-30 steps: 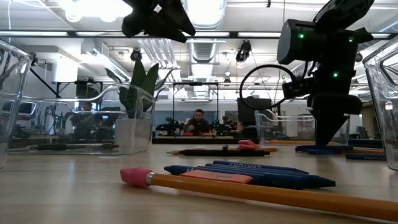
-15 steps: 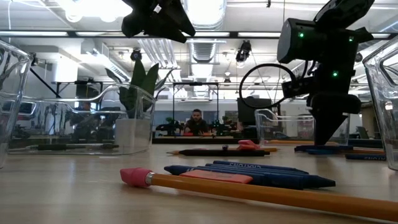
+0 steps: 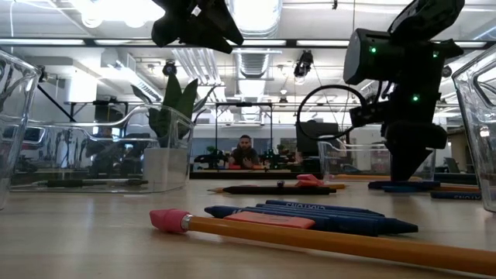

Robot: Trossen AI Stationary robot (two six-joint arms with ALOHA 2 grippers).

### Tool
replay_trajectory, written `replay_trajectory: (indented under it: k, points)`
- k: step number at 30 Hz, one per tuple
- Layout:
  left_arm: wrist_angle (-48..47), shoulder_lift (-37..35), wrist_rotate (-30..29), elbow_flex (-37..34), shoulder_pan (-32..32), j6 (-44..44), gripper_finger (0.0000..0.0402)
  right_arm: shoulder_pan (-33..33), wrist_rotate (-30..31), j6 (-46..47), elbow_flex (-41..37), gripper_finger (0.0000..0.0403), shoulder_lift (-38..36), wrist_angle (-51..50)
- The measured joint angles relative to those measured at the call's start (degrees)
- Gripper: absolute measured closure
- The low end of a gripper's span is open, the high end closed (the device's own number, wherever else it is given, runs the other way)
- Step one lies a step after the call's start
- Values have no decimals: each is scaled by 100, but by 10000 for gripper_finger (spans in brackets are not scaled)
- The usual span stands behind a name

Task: Sort crayons/erasers/pens/pencils in bins
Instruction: Put the blue crayon into the bottom right transparent bin

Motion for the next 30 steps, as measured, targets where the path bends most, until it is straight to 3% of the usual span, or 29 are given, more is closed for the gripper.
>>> replay_trajectory:
  k: [8, 17, 21, 30]
  points:
    - [0, 0, 0, -4, 0, -1, 265, -9, 16, -219, 4, 330, 140, 85]
    - [0, -2, 2, -7, 0, -1, 265, -24, 12, -476, -4, 385, 147, 205]
    - [0, -2, 0, -9, 0, -1, 265, -24, 42, -561, -4, 387, 147, 258]
    - [-3, -2, 2, -11, 0, 1, 265, -31, 174, -563, 33, 388, -489, 313]
